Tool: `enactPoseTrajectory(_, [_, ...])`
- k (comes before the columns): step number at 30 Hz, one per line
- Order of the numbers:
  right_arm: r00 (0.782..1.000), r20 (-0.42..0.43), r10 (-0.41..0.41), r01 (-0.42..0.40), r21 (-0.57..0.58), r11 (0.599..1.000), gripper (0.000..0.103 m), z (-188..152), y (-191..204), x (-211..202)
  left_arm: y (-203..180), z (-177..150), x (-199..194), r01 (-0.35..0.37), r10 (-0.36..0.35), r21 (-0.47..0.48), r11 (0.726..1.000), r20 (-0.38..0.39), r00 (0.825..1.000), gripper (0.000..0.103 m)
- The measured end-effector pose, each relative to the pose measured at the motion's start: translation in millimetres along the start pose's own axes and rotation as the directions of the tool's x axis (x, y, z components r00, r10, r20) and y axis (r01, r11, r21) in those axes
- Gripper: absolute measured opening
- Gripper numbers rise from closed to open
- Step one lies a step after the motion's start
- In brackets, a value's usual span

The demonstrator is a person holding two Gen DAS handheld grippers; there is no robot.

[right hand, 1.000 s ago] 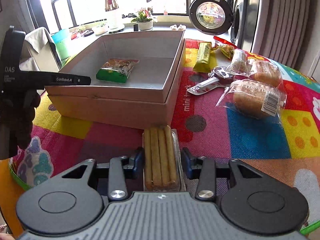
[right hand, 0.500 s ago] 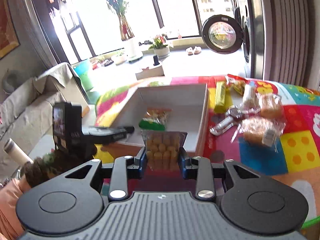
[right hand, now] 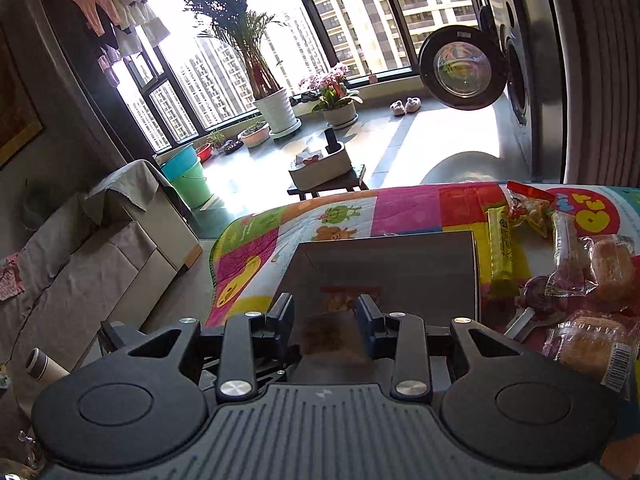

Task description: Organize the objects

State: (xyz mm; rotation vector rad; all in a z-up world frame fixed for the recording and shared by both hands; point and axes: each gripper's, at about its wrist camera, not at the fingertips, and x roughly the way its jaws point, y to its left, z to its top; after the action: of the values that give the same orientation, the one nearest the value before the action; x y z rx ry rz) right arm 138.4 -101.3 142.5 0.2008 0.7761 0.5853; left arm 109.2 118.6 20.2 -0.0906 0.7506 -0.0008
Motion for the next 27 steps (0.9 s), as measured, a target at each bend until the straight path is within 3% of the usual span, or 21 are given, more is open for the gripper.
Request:
enactPoseTrajectory(3, [1.000, 0.011, -0.011, 0.011, 0.001, 1.000, 0.039, -3, -7, -2, 0, -1, -1, -0.001, 0.001, 0.003, 1.000, 0.007, 1.000, 0.014])
enactPoseTrajectory(7, [0.991, 0.059, -0.119, 0.120, -0.012, 0.993, 0.048, -9, -22, -17, -1, -1, -1, -0.004, 0.004, -0.002, 1.000, 0.007, 1.000, 0.014])
enactPoseTrajectory(12, [0.994, 0.016, -0.106, 0.107, -0.011, 0.994, 0.049, -27, -33, -23, -1, -1, -1, -0.004, 0.004, -0.005, 1.000, 0.007, 1.000, 0.014])
enactPoseTrajectory(16, [0.986, 0.022, -0.164, 0.165, -0.030, 0.986, 0.052, -38, -40, -26, 0, -1, -1, -0.002, 0.002, 0.001, 1.000, 0.006, 1.000, 0.014])
enactPoseTrajectory(18, [0.975, 0.038, -0.220, 0.220, 0.009, 0.976, 0.053, -37, -59, -31, 0, -1, -1, -0.002, 0.002, 0.000, 1.000, 0.006, 1.000, 0.014])
enactPoseTrajectory(21, [0.926, 0.064, -0.373, 0.373, 0.013, 0.928, 0.057, -39, -90, -38, 1, -1, -1, -0.002, 0.002, -0.005, 1.000, 0.008, 1.000, 0.014])
enactPoseTrajectory(24, [0.883, 0.064, -0.465, 0.465, 0.013, 0.885, 0.058, -38, -115, -40, 0, -2, -1, -0.003, 0.004, -0.014, 1.000, 0.013, 1.000, 0.014])
enactPoseTrajectory(27, [0.882, 0.048, -0.468, 0.466, 0.046, 0.883, 0.058, -27, -133, -36, 1, -2, -1, -0.004, 0.004, -0.030, 1.000, 0.013, 1.000, 0.014])
